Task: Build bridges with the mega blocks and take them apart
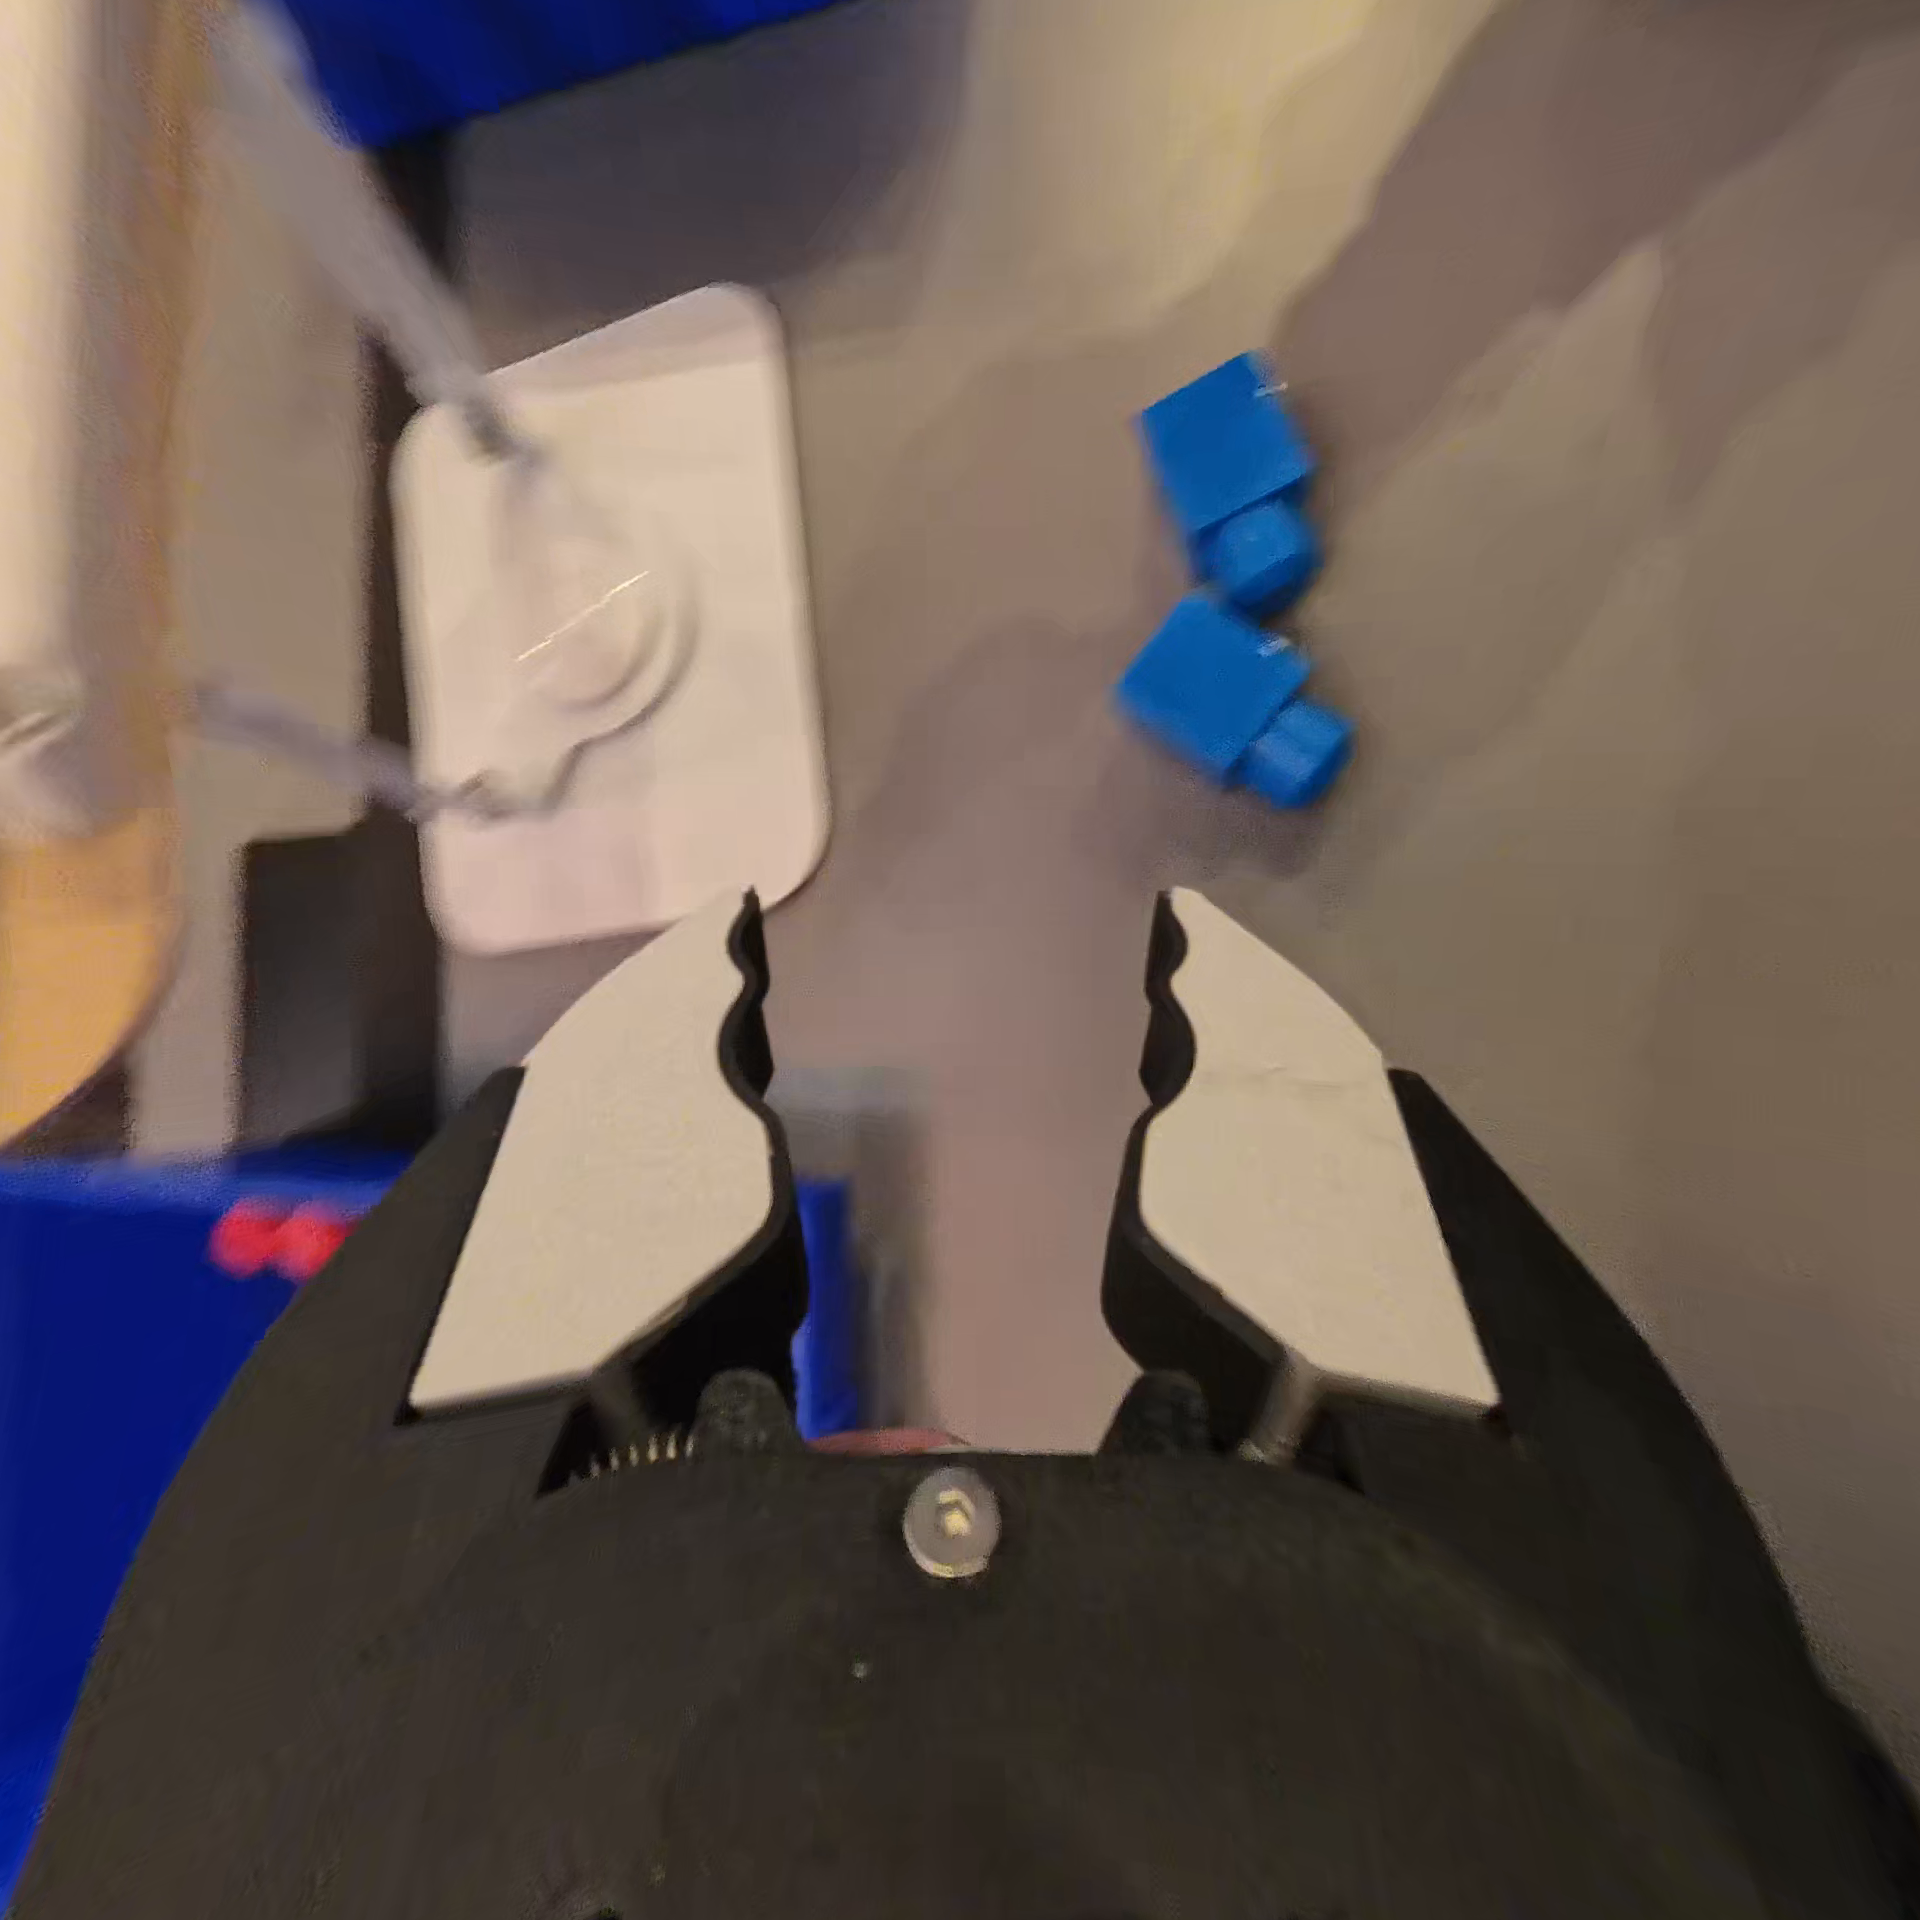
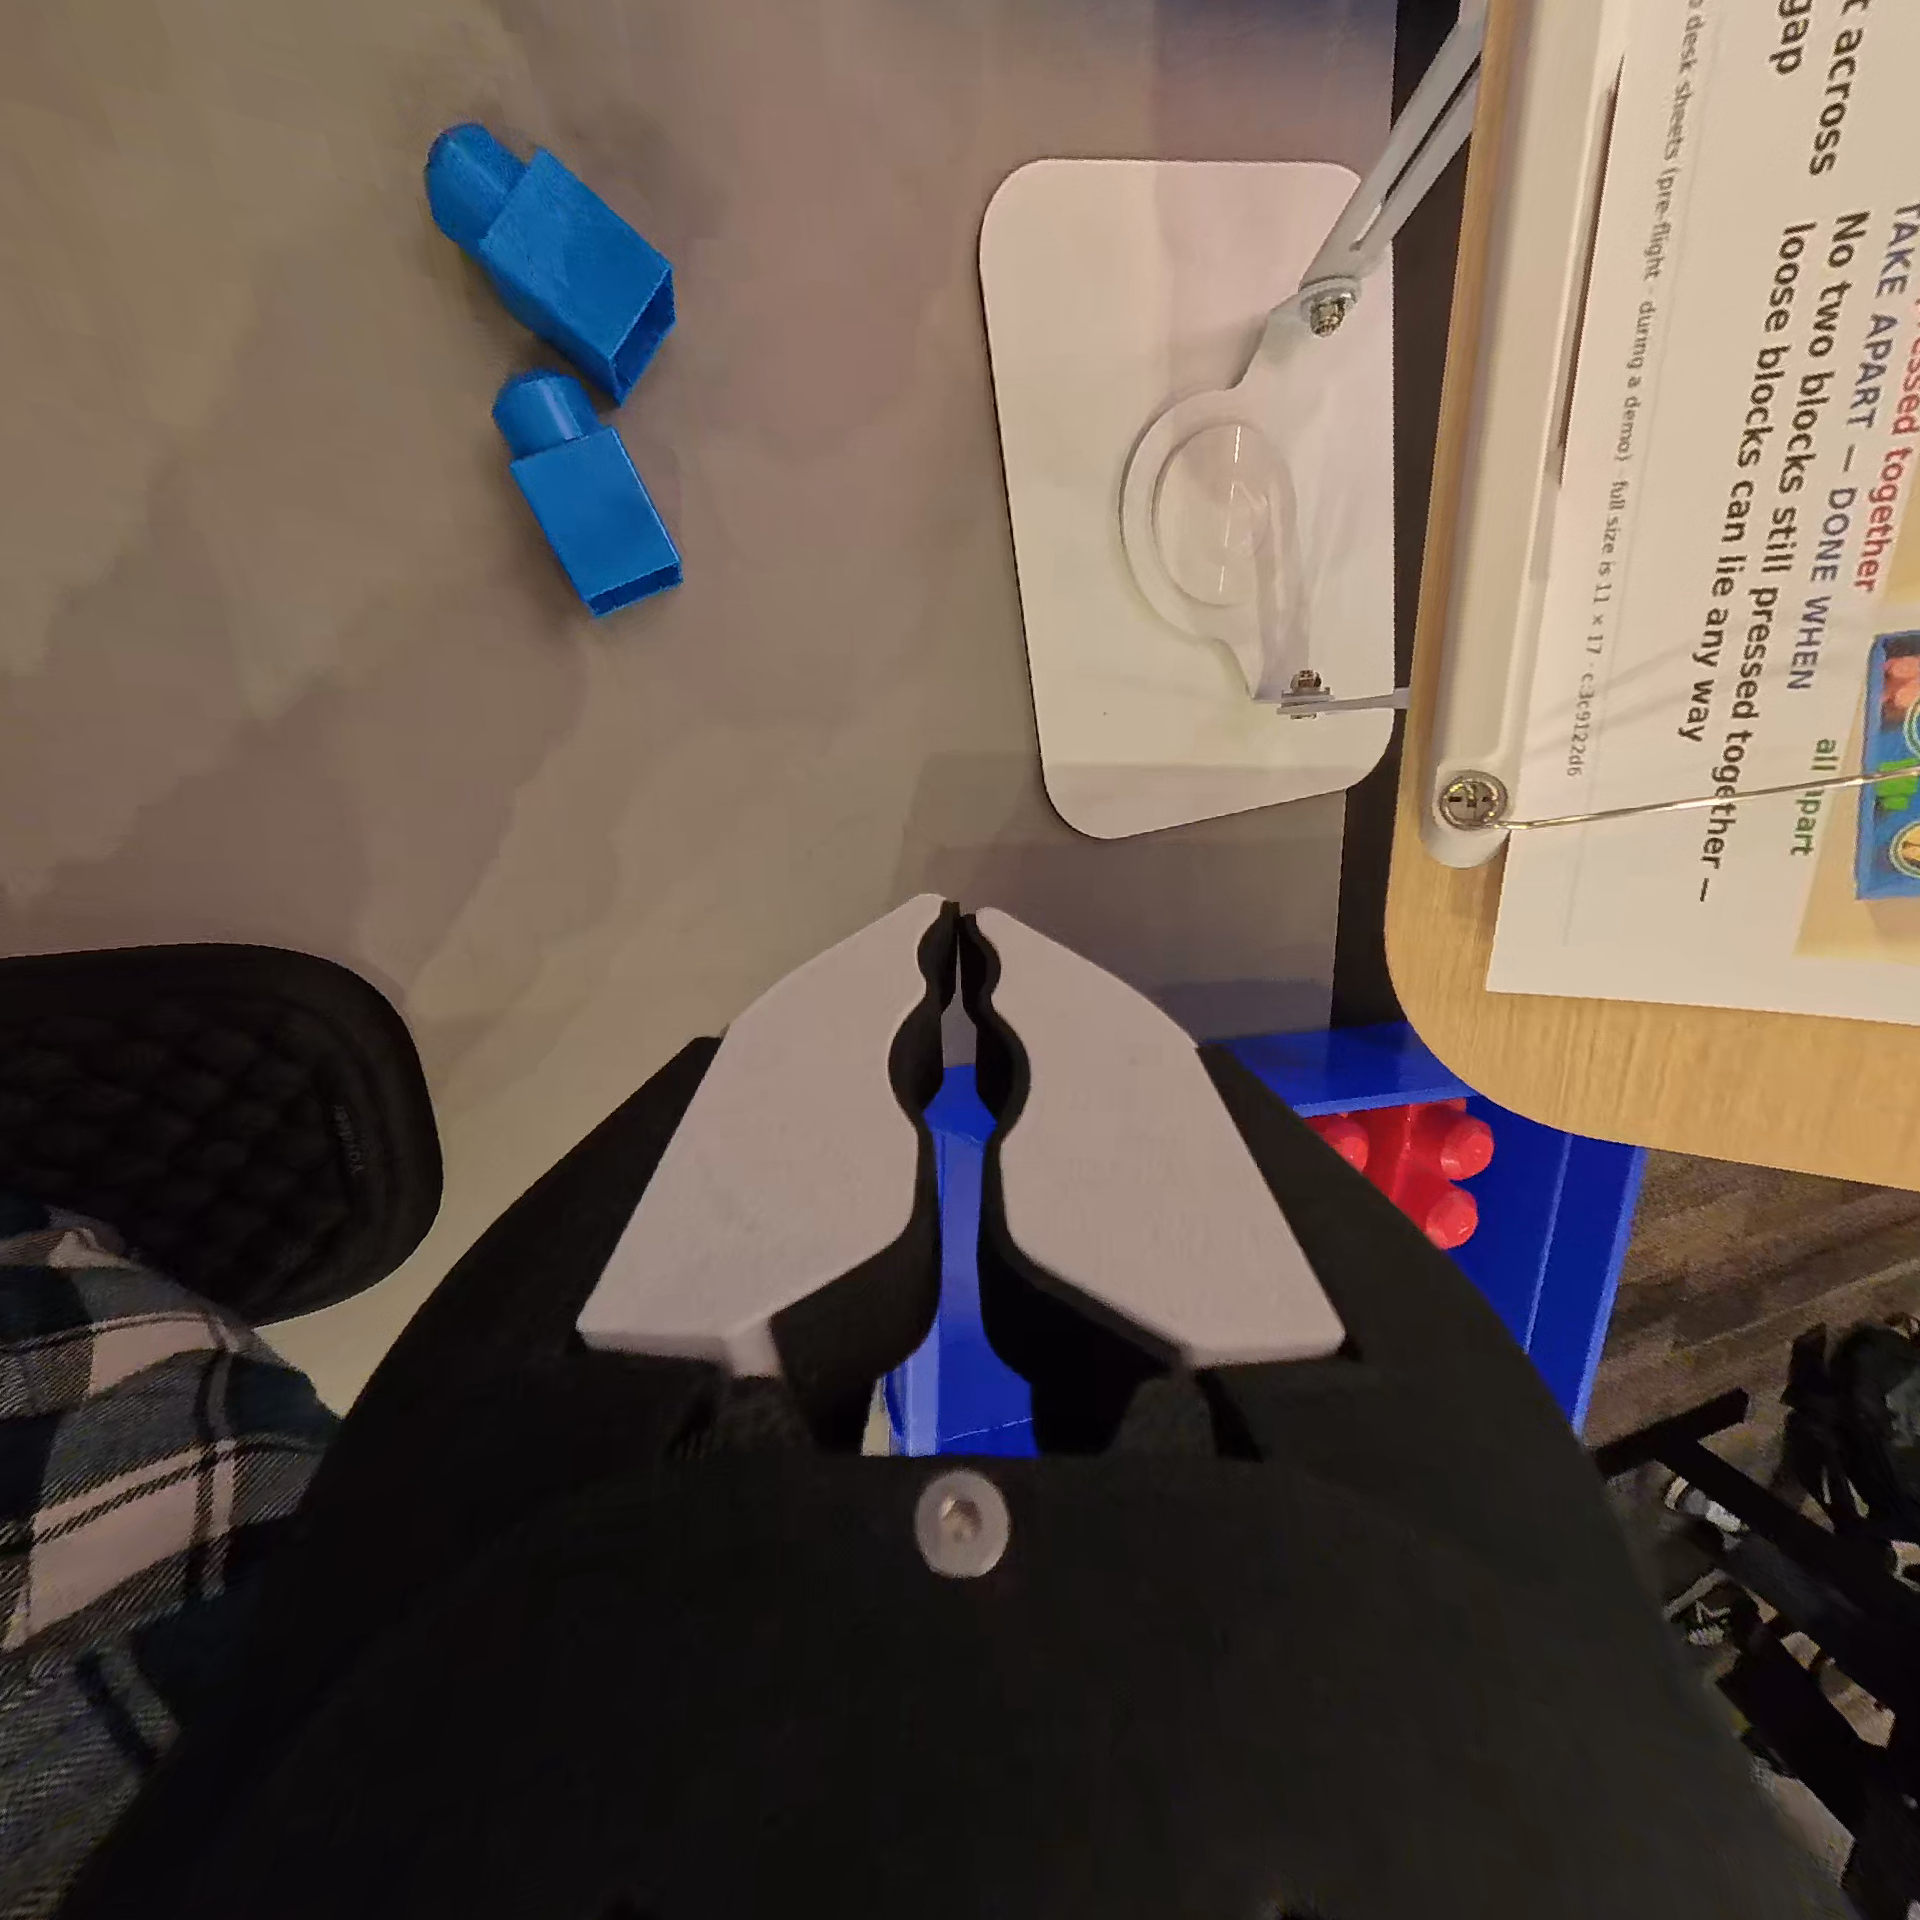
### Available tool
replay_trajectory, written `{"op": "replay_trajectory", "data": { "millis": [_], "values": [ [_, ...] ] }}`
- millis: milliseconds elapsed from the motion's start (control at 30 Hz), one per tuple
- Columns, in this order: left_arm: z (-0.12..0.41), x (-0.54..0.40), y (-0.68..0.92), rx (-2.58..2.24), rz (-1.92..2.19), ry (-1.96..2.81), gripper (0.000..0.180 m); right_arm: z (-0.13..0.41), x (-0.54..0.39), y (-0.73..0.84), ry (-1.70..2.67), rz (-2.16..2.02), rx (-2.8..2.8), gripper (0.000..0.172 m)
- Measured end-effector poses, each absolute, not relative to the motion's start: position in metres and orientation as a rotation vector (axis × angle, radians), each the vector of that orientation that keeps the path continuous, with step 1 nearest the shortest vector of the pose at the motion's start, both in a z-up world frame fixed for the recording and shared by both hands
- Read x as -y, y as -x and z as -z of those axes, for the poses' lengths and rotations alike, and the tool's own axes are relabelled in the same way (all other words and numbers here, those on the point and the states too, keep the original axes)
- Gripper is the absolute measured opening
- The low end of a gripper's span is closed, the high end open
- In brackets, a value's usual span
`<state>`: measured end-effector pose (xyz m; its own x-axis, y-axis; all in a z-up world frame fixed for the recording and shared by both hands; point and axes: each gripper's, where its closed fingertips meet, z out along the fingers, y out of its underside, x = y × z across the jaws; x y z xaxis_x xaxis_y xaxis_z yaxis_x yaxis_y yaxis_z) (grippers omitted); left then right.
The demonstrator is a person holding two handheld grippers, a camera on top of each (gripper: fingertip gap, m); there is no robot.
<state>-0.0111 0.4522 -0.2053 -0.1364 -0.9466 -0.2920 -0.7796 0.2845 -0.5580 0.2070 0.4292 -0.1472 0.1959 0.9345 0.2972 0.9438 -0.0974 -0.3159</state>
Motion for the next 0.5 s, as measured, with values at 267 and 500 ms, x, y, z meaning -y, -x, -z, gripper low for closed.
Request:
{"op": "replay_trajectory", "data": {
  "millis": [267, 500],
  "values": [
    [0.177, -0.629, 0.076, -1.574, 0.107, 1.720, 0.077, 0.152, -0.428, -0.200, 2.046, 0.031, 1.783, 0.000],
    [0.258, -0.716, 0.079, -1.746, 0.047, 1.860, 0.083, 0.158, -0.430, -0.201, 2.063, 0.004, 1.790, 0.000]
  ]
}}
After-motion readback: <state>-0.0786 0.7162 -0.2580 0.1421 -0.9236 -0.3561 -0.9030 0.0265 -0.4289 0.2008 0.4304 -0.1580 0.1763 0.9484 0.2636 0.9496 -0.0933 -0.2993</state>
